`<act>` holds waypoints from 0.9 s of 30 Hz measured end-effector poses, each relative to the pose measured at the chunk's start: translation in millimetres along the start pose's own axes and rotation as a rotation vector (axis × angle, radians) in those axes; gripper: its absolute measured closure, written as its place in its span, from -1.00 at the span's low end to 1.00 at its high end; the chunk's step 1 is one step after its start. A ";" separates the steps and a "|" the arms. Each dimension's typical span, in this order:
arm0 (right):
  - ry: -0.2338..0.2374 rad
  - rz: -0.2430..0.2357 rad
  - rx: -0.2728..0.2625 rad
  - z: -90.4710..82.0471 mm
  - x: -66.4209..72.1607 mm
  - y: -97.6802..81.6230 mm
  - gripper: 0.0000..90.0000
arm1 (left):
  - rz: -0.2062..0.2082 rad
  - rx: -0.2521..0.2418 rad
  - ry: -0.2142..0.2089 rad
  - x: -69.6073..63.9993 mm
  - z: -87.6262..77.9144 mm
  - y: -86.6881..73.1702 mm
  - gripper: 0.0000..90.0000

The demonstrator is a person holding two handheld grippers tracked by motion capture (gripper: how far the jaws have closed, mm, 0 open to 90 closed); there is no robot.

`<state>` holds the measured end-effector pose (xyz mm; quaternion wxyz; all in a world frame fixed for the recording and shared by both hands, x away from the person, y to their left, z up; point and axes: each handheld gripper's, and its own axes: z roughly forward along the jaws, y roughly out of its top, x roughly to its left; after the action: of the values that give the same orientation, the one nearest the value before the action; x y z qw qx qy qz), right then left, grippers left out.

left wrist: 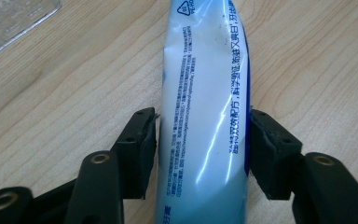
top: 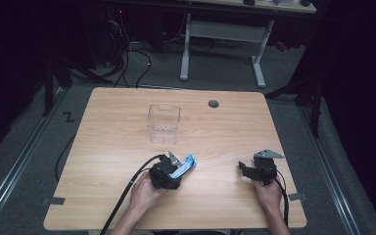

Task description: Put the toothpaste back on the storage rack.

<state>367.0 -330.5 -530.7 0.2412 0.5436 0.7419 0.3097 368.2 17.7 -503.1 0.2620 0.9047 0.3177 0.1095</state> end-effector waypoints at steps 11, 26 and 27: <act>0.000 0.001 0.000 0.0 0.1 0.0 -0.34 | 0.004 0.063 0.007 0.4 10.6 13.5 0.05; 0.000 0.000 0.000 0.0 0.1 0.0 -0.34 | -0.015 0.084 -0.020 9.3 14.7 21.9 0.19; 0.000 0.001 0.000 0.0 0.1 0.0 -0.34 | -0.014 0.088 -0.020 9.7 14.6 22.3 0.21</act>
<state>367.0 -330.5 -530.7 0.2411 0.5438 0.7417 0.3099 392.5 3.2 -502.9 0.2261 0.9141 0.3257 0.0844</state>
